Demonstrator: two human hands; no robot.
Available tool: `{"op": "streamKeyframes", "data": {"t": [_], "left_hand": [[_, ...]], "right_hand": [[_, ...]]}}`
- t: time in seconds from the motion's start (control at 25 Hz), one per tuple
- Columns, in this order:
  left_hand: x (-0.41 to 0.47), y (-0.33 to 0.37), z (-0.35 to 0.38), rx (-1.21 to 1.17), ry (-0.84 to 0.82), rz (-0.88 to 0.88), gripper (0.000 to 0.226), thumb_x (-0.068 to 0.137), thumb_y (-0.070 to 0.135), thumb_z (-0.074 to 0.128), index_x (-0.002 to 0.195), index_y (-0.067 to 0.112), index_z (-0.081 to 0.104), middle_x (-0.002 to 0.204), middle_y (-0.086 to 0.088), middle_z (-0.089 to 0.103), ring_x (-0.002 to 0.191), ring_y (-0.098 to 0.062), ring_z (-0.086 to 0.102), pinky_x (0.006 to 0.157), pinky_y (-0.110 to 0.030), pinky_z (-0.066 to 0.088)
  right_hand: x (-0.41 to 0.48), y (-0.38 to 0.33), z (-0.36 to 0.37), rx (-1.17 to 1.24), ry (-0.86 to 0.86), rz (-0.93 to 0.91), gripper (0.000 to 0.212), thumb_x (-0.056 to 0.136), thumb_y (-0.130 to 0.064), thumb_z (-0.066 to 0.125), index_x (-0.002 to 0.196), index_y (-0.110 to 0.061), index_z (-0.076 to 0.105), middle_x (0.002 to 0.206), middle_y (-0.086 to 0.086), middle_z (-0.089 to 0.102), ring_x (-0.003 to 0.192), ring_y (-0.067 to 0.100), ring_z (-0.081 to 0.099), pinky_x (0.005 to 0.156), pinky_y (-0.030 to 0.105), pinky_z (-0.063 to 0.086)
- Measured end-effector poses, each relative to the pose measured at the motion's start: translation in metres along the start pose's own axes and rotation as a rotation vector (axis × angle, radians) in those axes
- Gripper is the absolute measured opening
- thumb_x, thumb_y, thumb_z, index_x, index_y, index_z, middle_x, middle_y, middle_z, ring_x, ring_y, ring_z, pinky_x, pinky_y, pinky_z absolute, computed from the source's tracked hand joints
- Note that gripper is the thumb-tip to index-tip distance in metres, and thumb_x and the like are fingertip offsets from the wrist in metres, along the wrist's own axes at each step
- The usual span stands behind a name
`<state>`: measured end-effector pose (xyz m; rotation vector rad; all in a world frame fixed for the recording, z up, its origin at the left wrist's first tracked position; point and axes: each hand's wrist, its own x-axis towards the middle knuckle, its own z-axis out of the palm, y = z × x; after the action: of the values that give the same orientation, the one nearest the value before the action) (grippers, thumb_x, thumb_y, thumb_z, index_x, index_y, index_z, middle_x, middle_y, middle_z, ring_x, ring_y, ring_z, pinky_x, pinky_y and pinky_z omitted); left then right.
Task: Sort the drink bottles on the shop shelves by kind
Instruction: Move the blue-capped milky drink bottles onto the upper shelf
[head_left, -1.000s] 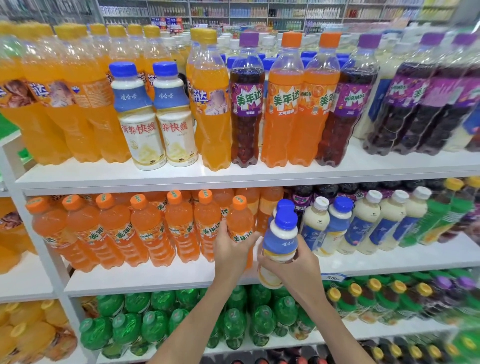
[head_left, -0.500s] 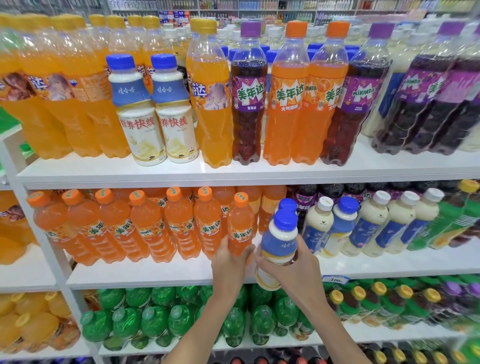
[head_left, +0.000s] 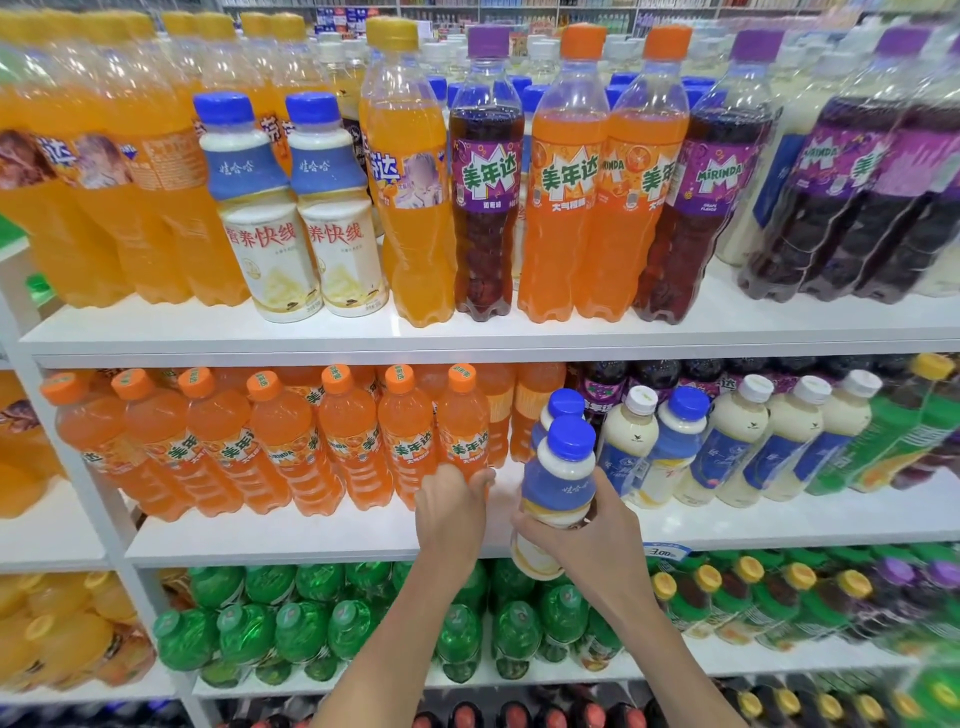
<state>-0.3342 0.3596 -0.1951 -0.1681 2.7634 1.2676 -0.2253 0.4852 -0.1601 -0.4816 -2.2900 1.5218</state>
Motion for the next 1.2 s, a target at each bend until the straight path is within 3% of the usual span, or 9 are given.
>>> {"op": "streamKeyframes", "data": {"t": [0.12, 0.32, 0.48, 0.6, 0.76, 0.8, 0.88, 0.96, 1.2], "left_hand": [[0.001, 0.003, 0.0, 0.049, 0.0, -0.001, 0.048, 0.094, 0.05, 0.068, 0.08, 0.006, 0.058, 0.083, -0.014, 0.065, 0.083, -0.037, 0.064, 0.061, -0.042, 0.047], [0.005, 0.007, -0.003, 0.113, -0.027, -0.046, 0.045, 0.093, 0.05, 0.07, 0.081, 0.008, 0.058, 0.084, -0.009, 0.064, 0.079, -0.03, 0.06, 0.063, -0.037, 0.047], [0.004, 0.006, -0.005, 0.132, -0.014, -0.047, 0.048, 0.094, 0.051, 0.068, 0.076, 0.008, 0.061, 0.076, -0.008, 0.064, 0.079, -0.032, 0.063, 0.064, -0.037, 0.05], [0.001, 0.005, -0.008, 0.154, -0.022, -0.02, 0.046, 0.094, 0.05, 0.066, 0.081, 0.006, 0.065, 0.082, -0.01, 0.068, 0.08, -0.033, 0.065, 0.065, -0.037, 0.051], [-0.009, 0.015, 0.001, 0.199, -0.128, 0.003, 0.04, 0.091, 0.041, 0.069, 0.072, 0.008, 0.057, 0.073, -0.005, 0.061, 0.069, -0.027, 0.059, 0.058, -0.032, 0.042], [-0.012, 0.02, 0.005, 0.169, -0.177, 0.026, 0.035, 0.089, 0.037, 0.072, 0.074, 0.008, 0.058, 0.075, -0.001, 0.061, 0.069, -0.025, 0.058, 0.059, -0.031, 0.041], [-0.019, 0.035, 0.014, 0.05, -0.292, 0.128, 0.026, 0.085, 0.028, 0.077, 0.103, 0.013, 0.065, 0.095, 0.005, 0.061, 0.088, -0.022, 0.063, 0.07, -0.03, 0.041], [-0.025, 0.048, 0.023, -0.084, -0.344, 0.201, 0.045, 0.085, 0.025, 0.079, 0.124, 0.017, 0.058, 0.107, 0.007, 0.058, 0.105, -0.022, 0.062, 0.079, -0.029, 0.041], [-0.018, 0.046, 0.058, -0.279, -0.215, 0.186, 0.058, 0.078, 0.025, 0.087, 0.125, 0.02, 0.054, 0.113, 0.005, 0.066, 0.105, -0.02, 0.065, 0.083, -0.031, 0.046]], "right_hand": [[-0.001, 0.0, 0.0, -0.009, -0.011, 0.012, 0.044, 0.069, -0.035, 0.092, 0.1, -0.028, 0.061, 0.089, -0.012, 0.072, 0.084, -0.003, 0.065, 0.063, 0.009, 0.049], [-0.006, 0.001, -0.003, 0.001, -0.016, 0.013, 0.046, 0.069, -0.035, 0.093, 0.102, -0.031, 0.061, 0.091, -0.017, 0.072, 0.085, -0.005, 0.066, 0.064, 0.009, 0.049], [-0.008, 0.004, -0.011, 0.016, -0.026, 0.016, 0.048, 0.068, -0.033, 0.093, 0.104, -0.032, 0.062, 0.092, -0.022, 0.072, 0.086, -0.003, 0.067, 0.067, 0.012, 0.049], [-0.007, 0.004, -0.018, 0.032, -0.036, 0.011, 0.048, 0.069, -0.031, 0.093, 0.105, -0.033, 0.062, 0.096, -0.028, 0.071, 0.088, -0.005, 0.067, 0.068, 0.011, 0.049], [-0.01, 0.007, -0.029, 0.082, -0.036, 0.015, 0.045, 0.07, -0.029, 0.093, 0.105, -0.029, 0.064, 0.096, -0.025, 0.072, 0.087, -0.002, 0.068, 0.07, 0.015, 0.053], [-0.012, 0.009, -0.032, 0.09, -0.034, 0.017, 0.045, 0.07, -0.029, 0.093, 0.104, -0.029, 0.064, 0.095, -0.025, 0.072, 0.086, -0.002, 0.068, 0.07, 0.016, 0.054], [-0.015, 0.013, -0.039, 0.104, -0.029, 0.024, 0.045, 0.07, -0.028, 0.093, 0.104, -0.031, 0.064, 0.095, -0.022, 0.072, 0.086, 0.0, 0.068, 0.071, 0.022, 0.056], [-0.017, 0.02, -0.048, 0.112, -0.024, 0.036, 0.045, 0.07, -0.027, 0.093, 0.104, -0.032, 0.064, 0.095, -0.021, 0.073, 0.086, 0.001, 0.069, 0.073, 0.026, 0.057], [-0.019, 0.029, -0.073, 0.13, -0.029, 0.038, 0.051, 0.071, -0.023, 0.093, 0.111, -0.034, 0.064, 0.1, -0.027, 0.072, 0.093, -0.004, 0.068, 0.072, 0.01, 0.051]]}}
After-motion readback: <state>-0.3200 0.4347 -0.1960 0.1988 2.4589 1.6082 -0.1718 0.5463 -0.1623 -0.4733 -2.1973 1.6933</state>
